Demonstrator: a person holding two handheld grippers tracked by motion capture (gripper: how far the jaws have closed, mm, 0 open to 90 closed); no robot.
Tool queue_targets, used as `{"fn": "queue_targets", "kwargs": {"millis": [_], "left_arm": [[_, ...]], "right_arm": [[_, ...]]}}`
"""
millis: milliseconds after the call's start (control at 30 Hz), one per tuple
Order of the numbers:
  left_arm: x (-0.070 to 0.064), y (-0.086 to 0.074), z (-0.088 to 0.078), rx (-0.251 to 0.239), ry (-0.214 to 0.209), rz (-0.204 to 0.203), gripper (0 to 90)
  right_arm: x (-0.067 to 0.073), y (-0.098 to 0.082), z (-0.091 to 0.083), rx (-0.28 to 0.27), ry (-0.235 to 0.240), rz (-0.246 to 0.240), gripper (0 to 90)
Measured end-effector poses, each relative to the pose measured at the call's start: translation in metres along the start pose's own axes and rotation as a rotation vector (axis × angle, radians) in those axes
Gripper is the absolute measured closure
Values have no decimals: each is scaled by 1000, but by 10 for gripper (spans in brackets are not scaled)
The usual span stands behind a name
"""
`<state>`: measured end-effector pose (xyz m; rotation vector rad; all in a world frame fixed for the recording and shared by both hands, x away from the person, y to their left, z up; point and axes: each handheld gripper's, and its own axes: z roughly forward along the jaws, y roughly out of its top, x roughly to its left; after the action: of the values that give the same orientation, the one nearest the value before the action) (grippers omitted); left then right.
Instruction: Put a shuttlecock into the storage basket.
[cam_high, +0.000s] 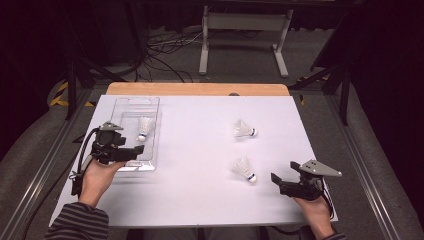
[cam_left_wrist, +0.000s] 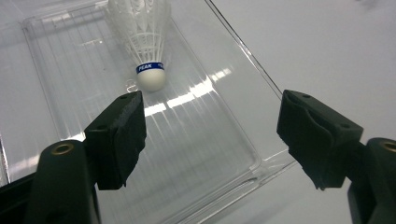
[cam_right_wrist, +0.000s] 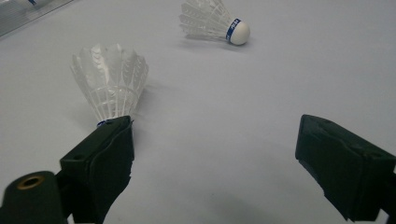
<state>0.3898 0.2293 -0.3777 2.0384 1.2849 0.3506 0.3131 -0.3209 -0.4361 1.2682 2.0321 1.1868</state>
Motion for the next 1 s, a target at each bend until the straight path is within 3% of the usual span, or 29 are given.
{"fn": "queue_targets", "kwargs": {"millis": [700,1000], "left_arm": [[-1,-19,-17,-62,-23,-8,243],[0,-34,-21,-112,-40,-9,243]], "right_arm": [[0,0,-1,-2,0,6,123],[-1,0,-1,-2,-4,8,123]]}}
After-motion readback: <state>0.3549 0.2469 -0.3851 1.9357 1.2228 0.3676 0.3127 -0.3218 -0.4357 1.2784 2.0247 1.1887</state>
